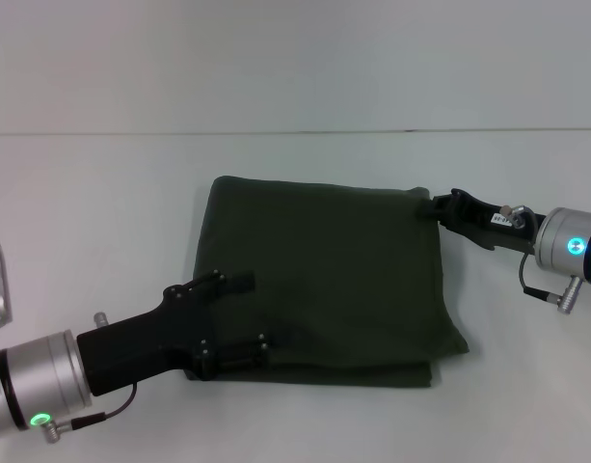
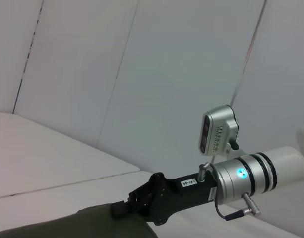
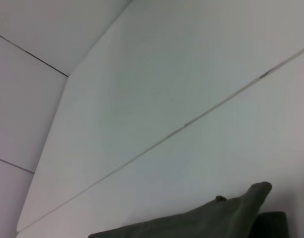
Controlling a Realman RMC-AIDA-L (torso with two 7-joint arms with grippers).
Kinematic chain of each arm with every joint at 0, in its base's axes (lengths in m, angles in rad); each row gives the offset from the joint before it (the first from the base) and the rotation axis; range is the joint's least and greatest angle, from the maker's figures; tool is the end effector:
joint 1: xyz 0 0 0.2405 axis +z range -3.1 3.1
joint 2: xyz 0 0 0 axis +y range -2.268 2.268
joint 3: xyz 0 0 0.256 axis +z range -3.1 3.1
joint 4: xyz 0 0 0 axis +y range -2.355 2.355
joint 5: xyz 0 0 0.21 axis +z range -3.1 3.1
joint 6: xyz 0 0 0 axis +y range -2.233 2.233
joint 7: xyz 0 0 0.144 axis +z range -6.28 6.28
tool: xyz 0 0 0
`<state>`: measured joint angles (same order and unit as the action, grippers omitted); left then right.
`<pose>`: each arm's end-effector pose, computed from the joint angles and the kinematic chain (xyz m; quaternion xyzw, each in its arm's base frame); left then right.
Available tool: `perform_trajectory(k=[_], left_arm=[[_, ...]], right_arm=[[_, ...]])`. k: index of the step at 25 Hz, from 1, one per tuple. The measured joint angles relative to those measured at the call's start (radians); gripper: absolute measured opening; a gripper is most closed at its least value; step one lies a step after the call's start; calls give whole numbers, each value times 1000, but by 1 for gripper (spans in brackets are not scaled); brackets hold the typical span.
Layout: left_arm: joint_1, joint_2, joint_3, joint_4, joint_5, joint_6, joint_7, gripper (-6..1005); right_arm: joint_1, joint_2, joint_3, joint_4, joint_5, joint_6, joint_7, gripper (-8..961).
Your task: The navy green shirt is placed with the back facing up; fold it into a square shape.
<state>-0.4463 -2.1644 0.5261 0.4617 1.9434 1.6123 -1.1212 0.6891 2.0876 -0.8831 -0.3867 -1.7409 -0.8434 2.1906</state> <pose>-0.2711 0.2827 -0.0422 -0.8941 -0.2293 -0.3545 0.1496 0.2678 0.4064 -0.0462 -0.6807 0.6410 0.2799 0.2176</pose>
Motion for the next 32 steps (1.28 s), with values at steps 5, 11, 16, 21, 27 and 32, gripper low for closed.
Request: perform_trajectory(k=[5,11,16,21,27,32], left_arm=[[1,0,0,0,0,1,-1,951],[1,0,0,-7,0,9,-38,951],[-1,1,-22,-1,-2,31,-83,951],[-2,7,-49,-1,-2,52,-129,951],[1,8,-73,-2,-3,67,-162,951],[7,10,-77,2,-3,73,-190,951]], right_arm=[[-4,1,37,-5,0,-1,-52,118],[-60,1,193,-19,9,-48,-141,297],[-131,-5,244,-69,87,-267,-468,408],[-115,0,129,-64,86,-328,-781,577],[-62,9,-56,11,80,-102,-839,866],[-63,9,-94,40,80,-19,-843,896]])
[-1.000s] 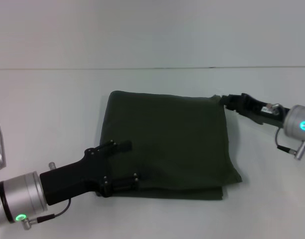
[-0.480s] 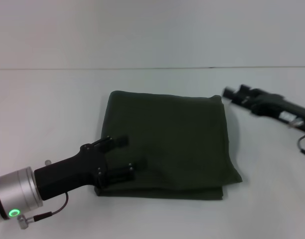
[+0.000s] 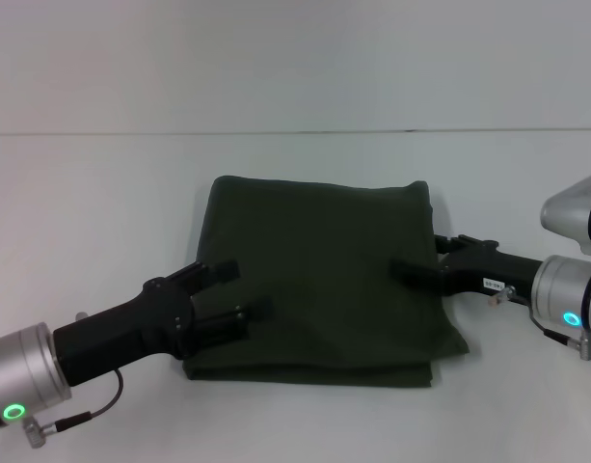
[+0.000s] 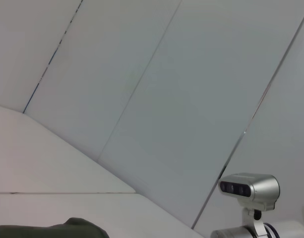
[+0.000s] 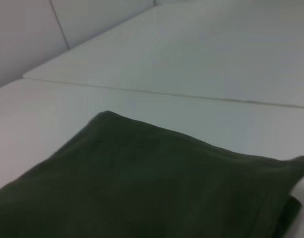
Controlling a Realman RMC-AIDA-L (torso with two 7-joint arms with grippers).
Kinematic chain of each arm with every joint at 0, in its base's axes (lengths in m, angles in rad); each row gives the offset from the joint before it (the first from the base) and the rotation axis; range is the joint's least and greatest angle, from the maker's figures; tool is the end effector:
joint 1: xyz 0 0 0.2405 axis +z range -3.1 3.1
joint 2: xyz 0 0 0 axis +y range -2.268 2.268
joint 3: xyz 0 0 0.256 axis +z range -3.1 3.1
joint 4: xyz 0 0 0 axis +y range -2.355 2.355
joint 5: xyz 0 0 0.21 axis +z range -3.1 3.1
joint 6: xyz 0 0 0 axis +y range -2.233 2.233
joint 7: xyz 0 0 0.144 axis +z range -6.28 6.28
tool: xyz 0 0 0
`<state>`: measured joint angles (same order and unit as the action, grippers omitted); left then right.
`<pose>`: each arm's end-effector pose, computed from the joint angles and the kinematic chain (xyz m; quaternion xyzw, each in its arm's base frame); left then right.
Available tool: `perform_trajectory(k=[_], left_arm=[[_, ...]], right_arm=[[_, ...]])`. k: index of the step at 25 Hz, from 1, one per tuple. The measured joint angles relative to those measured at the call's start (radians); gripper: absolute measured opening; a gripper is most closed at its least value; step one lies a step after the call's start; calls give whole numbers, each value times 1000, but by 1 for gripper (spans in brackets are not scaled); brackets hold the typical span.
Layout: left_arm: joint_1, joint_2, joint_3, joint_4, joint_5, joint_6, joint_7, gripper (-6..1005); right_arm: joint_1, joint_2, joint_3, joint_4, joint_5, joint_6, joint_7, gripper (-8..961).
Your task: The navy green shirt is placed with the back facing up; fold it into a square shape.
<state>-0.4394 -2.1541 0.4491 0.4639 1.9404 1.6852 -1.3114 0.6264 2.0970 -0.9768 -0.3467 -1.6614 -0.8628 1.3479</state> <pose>-0.2723 0.2801 -0.0266 -0.8537 -0.3081 -0.4014 0.1228 0.2851 0.3775 -0.0658 -0.8806 0.3423 0.1659 0.2824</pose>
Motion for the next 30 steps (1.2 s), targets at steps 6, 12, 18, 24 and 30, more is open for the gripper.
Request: perform_trajectory(k=[6,12,18,24,30], left_arm=[[2,0,-1,4,0,6,-6,951],[4,3,-1,15,0,13,-50,951],[14,22,0,69,49,88,-74,951],[79,13,8,149,123,135,129,951],[135,-9,-4,135,172,52,300,951]], right_arm=[[-17,-3,6,-2,9,7,6,897],[-90,-7,49,-87,26,-165,-10,897],[-204,-9,118,-153,23,-520,-225,896],[-304,-4,113,-85,1,-640,-564,897],[-350,-6,122,20,-1,-608,-732,897]])
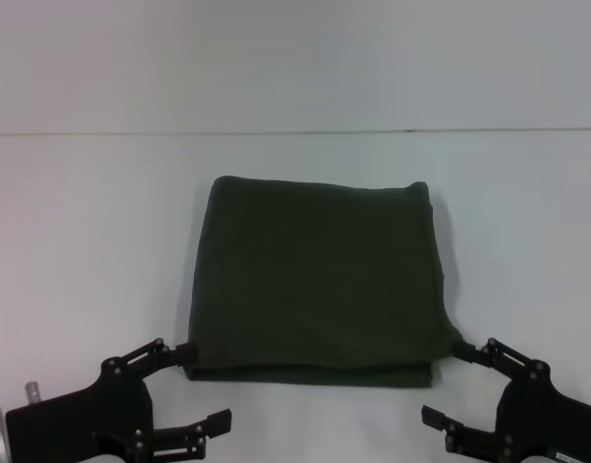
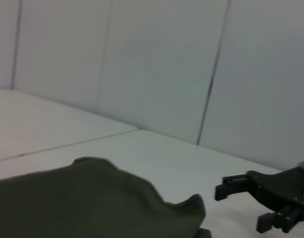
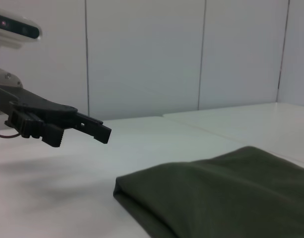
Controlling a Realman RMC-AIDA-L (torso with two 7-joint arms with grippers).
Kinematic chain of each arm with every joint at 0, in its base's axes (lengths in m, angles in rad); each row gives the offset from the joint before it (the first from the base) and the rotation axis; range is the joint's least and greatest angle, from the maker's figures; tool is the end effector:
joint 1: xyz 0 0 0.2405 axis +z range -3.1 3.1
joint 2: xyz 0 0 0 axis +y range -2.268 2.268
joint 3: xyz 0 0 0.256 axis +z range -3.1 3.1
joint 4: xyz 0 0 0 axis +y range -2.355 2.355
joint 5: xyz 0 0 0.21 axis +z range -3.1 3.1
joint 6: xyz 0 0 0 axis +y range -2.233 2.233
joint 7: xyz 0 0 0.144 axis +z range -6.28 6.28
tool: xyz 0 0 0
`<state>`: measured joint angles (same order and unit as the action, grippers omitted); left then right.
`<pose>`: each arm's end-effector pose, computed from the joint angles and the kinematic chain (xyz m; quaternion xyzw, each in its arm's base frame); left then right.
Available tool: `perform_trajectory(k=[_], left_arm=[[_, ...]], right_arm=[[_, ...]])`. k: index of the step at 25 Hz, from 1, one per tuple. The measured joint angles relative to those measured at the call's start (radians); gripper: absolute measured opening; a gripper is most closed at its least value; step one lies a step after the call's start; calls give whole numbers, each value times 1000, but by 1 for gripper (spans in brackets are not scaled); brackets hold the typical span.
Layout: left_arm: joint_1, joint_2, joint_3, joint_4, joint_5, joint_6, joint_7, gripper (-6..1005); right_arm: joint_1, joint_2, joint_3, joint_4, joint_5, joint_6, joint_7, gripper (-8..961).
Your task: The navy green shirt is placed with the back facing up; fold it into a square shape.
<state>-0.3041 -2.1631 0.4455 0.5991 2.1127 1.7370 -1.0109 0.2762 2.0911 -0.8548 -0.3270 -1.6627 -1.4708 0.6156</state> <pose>-0.3119 0.2331 -0.0215 -0.9204 -0.1948 -0.2973 0.1627 0.3240 0.2359 -0.0539 -0.9268 0.1080 0.2644 0.2440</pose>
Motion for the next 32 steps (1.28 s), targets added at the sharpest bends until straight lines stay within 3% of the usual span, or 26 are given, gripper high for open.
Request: perform_trajectory(k=[11,32], left_arm=[[13,-1,-49,-25,-7,-35,7,951],[6,-1,-50,-59,-8,-106,-3,951]], right_arm=[[-10,1,14,6,7,25,-15,897],[9,2,26,6,4,32,-12,896]])
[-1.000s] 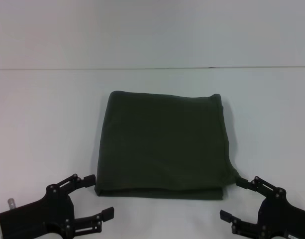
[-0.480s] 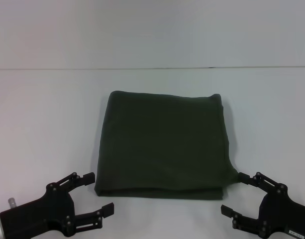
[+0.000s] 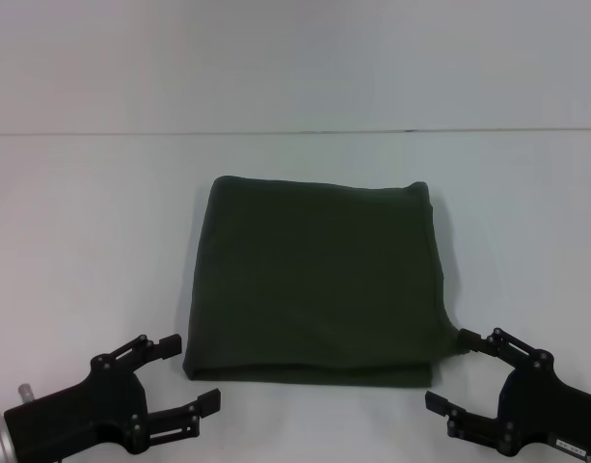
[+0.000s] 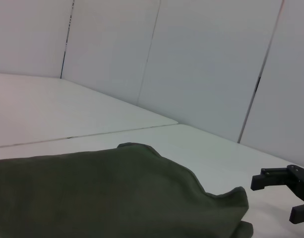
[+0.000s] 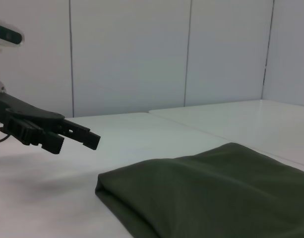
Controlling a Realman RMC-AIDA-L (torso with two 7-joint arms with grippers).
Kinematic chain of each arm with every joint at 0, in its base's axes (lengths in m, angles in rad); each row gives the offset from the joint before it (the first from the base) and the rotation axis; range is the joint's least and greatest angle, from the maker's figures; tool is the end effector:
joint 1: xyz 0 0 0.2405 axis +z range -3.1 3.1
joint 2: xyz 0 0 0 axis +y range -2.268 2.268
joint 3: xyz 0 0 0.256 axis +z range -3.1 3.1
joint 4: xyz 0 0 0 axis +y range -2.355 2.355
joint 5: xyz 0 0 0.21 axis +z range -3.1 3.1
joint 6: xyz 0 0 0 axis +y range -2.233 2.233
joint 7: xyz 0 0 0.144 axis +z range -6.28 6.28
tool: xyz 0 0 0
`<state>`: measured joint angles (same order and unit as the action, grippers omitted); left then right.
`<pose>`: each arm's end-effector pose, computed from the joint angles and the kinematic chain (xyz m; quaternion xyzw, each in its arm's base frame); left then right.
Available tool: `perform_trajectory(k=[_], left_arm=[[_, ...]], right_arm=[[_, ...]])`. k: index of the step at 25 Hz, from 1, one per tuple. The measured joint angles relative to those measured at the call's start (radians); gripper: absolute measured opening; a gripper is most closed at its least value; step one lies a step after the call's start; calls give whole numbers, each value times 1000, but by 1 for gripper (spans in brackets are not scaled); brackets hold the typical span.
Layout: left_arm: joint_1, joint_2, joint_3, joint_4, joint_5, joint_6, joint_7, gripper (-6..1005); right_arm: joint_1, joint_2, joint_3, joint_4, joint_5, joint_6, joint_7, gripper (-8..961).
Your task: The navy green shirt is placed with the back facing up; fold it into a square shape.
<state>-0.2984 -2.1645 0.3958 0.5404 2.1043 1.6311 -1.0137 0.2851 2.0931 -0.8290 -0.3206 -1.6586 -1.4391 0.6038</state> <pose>-0.3258 0.2362 -0.0286 -0.9030 -0.2424 -0.2887 0.2059 0.3267 0.2421 -0.0531 -0.9236 0.1115 0.2561 0.2626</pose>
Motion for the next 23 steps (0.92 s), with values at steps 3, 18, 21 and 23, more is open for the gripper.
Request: perform_trajectory(k=[3,18,21,23], left_arm=[[-1,0,0,0,-2,-1,-2,951],[0,0,0,-4,-15,6,-3,951],[2,0,0,-4,-15,4,-3,951],[1,0,0,-11,-15,1,-3,951]], right_arm=[[4,2,0,0,-2,-3,0,896],[2,1,-7,0,-3,-7,2,897],[3,1,-8,0,-3,-7,2,897],[4,1,-8,0,-3,-7,2,897]])
